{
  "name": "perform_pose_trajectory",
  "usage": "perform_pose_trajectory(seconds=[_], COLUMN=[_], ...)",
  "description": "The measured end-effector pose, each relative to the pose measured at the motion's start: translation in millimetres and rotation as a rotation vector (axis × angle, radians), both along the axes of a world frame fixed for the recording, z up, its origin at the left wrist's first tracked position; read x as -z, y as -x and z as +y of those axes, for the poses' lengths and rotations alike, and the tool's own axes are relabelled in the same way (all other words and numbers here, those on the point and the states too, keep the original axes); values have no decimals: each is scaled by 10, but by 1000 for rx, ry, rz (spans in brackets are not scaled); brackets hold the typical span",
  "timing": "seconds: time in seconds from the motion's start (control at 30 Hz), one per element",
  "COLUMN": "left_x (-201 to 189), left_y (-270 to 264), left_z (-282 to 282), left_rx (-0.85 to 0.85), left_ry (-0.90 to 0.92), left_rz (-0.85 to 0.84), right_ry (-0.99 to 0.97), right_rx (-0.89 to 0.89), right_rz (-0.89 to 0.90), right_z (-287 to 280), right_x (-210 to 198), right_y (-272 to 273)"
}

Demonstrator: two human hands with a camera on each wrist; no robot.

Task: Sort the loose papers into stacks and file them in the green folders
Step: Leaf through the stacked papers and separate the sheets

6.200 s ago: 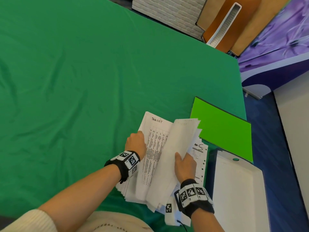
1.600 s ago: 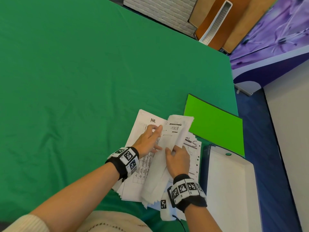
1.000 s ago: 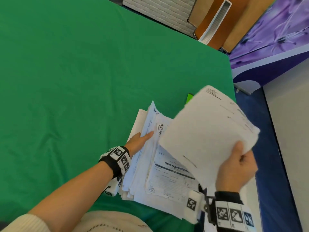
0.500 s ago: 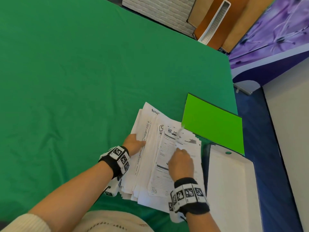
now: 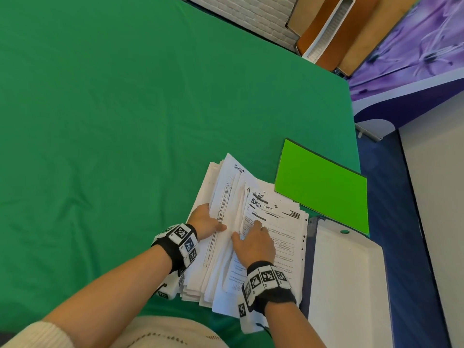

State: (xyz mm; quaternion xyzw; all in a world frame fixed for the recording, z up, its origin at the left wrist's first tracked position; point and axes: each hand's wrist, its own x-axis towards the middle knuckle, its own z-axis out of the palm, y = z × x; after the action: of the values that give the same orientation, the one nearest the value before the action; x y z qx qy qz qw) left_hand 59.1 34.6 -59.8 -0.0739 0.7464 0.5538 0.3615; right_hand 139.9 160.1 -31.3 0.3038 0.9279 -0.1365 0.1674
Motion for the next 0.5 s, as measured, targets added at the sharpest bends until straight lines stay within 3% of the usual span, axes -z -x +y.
perform_pose_trajectory(seconds=[0.2,0.37,0.43,0.5], left_x=[10,17,33,37], left_y=[15,47,55,63], left_z=[18,-18,-34,-44], left_rx=[10,-15,-32,-53], left_ry=[20,33,27,5], left_rz=[32,43,29,7], right_ry=[-16,109,142,120], right_rx=[20,273,292,245], right_rz=[27,302,413,409], right_z=[-2,243,308,334], right_x=[48,-29,-73,-115], right_y=[27,-74,-150,-223])
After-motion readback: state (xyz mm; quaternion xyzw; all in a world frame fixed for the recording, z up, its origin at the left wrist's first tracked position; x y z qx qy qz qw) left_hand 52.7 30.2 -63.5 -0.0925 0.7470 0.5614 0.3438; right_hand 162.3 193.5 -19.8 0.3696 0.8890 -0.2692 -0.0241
